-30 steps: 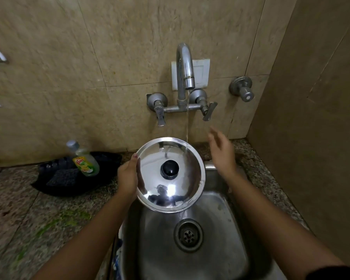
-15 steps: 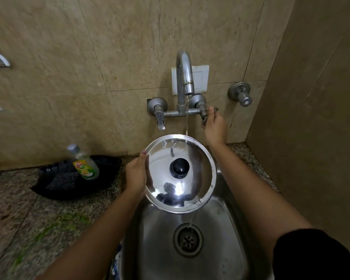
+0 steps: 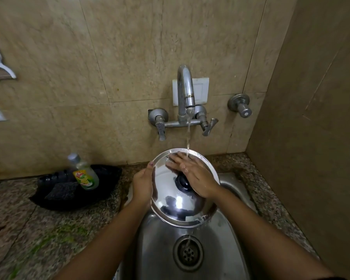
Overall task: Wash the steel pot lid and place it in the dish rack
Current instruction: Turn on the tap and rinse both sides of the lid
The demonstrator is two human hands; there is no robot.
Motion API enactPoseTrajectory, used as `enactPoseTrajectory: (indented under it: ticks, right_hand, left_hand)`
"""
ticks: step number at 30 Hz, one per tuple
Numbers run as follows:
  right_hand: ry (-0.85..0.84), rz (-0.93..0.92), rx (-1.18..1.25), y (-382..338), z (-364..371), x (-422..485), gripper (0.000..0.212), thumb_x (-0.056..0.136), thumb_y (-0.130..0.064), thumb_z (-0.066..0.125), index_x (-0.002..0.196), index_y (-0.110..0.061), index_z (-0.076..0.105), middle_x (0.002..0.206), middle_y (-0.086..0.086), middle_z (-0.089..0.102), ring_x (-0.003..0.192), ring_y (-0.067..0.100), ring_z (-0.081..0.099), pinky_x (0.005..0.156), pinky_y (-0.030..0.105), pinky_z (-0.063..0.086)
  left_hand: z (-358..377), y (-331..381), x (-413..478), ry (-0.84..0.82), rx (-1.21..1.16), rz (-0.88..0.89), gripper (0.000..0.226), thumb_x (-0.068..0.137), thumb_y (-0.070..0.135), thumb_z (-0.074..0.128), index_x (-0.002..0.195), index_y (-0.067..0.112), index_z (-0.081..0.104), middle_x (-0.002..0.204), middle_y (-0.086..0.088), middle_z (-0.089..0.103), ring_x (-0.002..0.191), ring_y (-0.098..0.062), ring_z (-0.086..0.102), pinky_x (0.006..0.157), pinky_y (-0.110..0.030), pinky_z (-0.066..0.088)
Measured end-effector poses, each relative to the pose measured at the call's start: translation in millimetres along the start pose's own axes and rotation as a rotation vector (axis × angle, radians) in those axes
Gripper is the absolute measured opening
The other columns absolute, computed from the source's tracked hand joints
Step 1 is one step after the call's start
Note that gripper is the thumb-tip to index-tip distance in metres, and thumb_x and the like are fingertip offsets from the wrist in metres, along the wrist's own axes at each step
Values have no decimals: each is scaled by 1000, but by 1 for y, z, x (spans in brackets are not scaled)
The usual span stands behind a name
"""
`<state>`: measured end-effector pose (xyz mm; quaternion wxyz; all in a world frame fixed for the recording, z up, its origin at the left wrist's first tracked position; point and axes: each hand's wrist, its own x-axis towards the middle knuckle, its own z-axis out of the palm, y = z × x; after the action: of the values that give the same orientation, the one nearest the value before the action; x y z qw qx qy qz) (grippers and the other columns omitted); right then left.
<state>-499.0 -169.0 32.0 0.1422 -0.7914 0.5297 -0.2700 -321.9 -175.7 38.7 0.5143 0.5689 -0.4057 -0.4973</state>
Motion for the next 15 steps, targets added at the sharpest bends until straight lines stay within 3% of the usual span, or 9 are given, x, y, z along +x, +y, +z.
enactPoseTrajectory:
  ticks: [2, 4, 6, 9, 15]
  right_hand:
    - [32, -4, 4, 6, -1, -6, 55, 97, -52, 11, 144, -35, 35, 154, -14, 27, 145, 3, 14, 119, 29, 9]
    - [175, 142, -44, 12, 0, -18, 65, 94, -60, 9, 148, -29, 29, 157, -8, 25, 146, 6, 15, 120, 39, 16]
    - [178, 172, -129, 11, 6, -40, 64, 94, -56, 15, 151, -26, 20, 159, -7, 18, 147, 6, 11, 121, 38, 16]
    - [77, 0, -197, 15, 15, -76, 63, 96, -56, 23, 151, -26, 21, 159, -8, 17, 147, 5, 12, 120, 33, 17]
    - [-19, -304, -339, 27, 10, -99, 58, 95, -52, 43, 145, -22, 38, 152, -3, 37, 142, 11, 30, 114, 36, 31]
  left_hand:
    - [2, 0, 0, 1, -8, 1, 40, 94, 36, 53, 76, 2, 66, 73, -17, 63, 68, -27, 59, 65, -34, 48]
    - [2, 4, 2, 36, -24, -17, 37, 95, 34, 50, 70, 9, 63, 68, -9, 61, 62, -23, 58, 58, -27, 46]
    - [-1, 8, 5, 68, -25, -38, 35, 96, 33, 49, 71, 11, 61, 68, -6, 59, 63, -19, 56, 55, -25, 44]
    - [-9, 9, 7, 42, 10, -32, 33, 96, 30, 49, 70, 11, 59, 68, -5, 57, 61, -15, 53, 52, -21, 45]
    - [-26, -3, 11, 68, -21, -275, 30, 95, 30, 52, 72, 10, 57, 75, -8, 56, 74, -25, 54, 74, -34, 44]
